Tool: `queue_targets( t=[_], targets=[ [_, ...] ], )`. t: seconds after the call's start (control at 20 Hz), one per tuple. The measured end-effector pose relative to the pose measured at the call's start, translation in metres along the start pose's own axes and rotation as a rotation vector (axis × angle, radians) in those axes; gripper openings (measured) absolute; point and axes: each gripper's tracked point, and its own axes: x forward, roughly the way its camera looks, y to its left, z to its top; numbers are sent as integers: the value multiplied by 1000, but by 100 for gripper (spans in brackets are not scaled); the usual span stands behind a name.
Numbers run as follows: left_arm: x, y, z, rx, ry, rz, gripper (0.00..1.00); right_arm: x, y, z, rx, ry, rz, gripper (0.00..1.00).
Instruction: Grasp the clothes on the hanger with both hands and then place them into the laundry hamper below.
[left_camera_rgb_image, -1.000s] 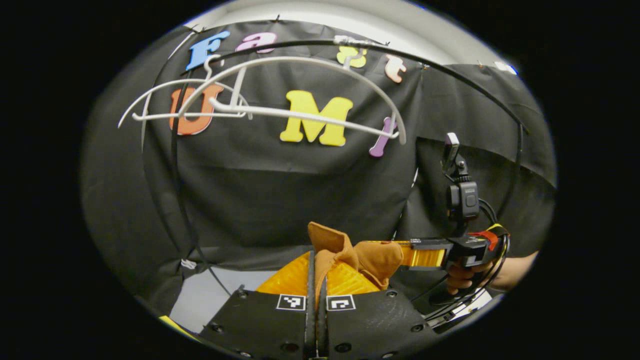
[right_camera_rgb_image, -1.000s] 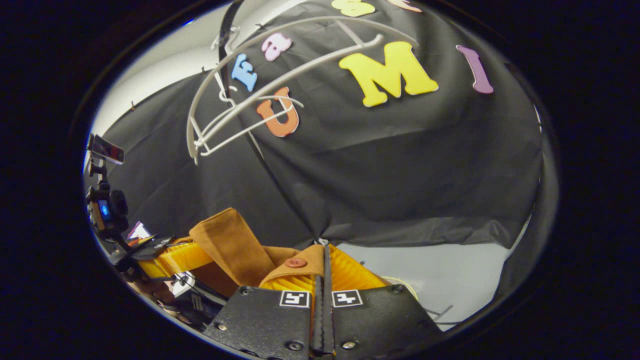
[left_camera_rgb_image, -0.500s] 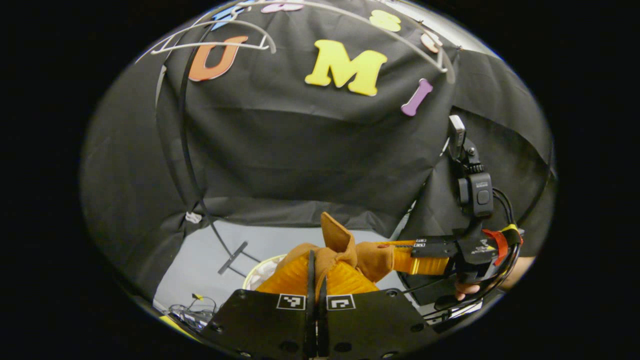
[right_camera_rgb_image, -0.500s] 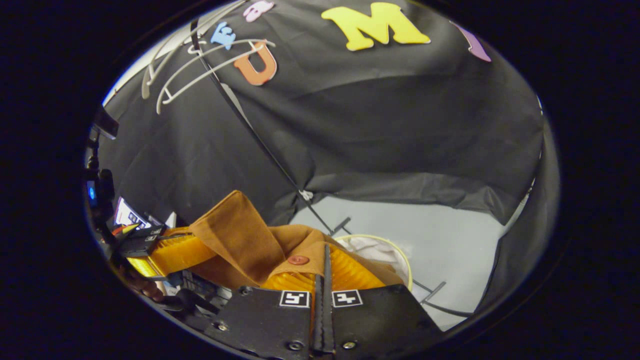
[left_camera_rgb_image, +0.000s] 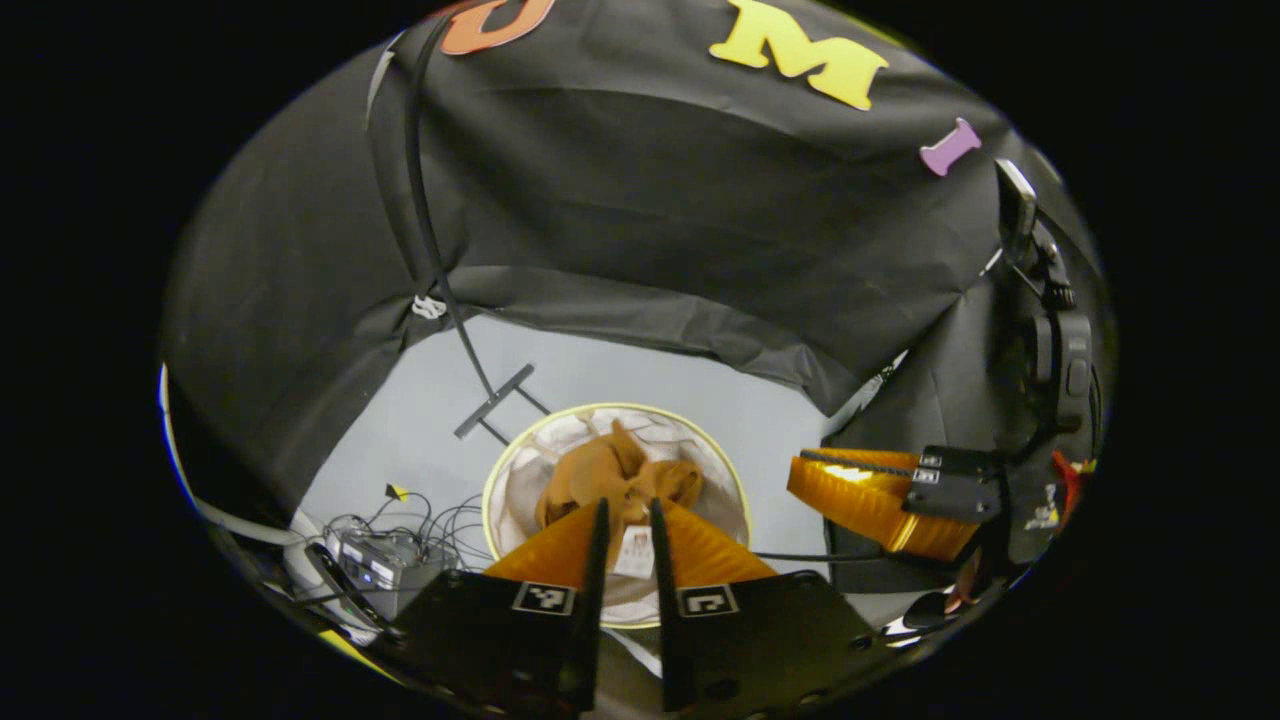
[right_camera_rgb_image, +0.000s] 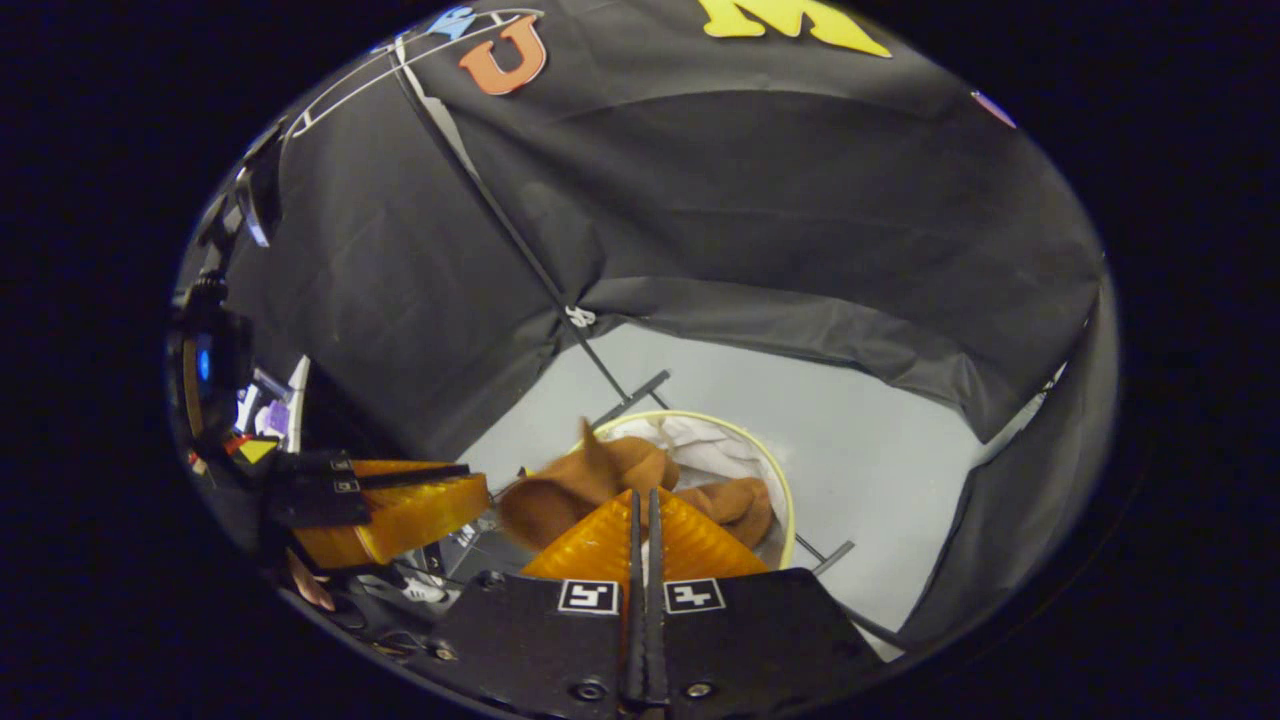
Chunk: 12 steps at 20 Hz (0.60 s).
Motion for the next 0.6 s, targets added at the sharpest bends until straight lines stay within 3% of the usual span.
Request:
queue_targets(
  t=[0.05, 0.1, 0.15, 0.3, 0.4, 0.45, 0.5, 0.55, 0.6],
  targets=[
    [1, 2, 0, -5, 19, 14, 32, 1, 3, -3, 3, 13, 3, 4],
    [2, 4, -1, -3, 35, 23, 53, -1, 2, -8, 9, 19, 5, 4],
    [4, 7, -5, -5, 44, 33, 36, -6, 0, -11, 16, 17, -12, 15],
    [-8, 17, -20, -39, 75, 38, 85, -32, -9, -11, 41, -38, -74, 46],
    [-16, 28, -28, -44, 96, 51, 85, -47, -13, -11, 79, -92, -107, 54],
    [-19, 33, -32, -42, 110, 53, 86, -53, -15, -13, 108, -114, -130, 67],
    [-25, 39, -37, -35, 117, 53, 96, -59, -15, -16, 139, -133, -146, 67],
    [-32, 46, -40, -23, 118, 55, 82, -68, -15, -23, 168, -151, -156, 73],
    [-40, 53, -41, -8, 115, 57, 92, -76, -9, -27, 190, -172, -170, 76]
  ],
)
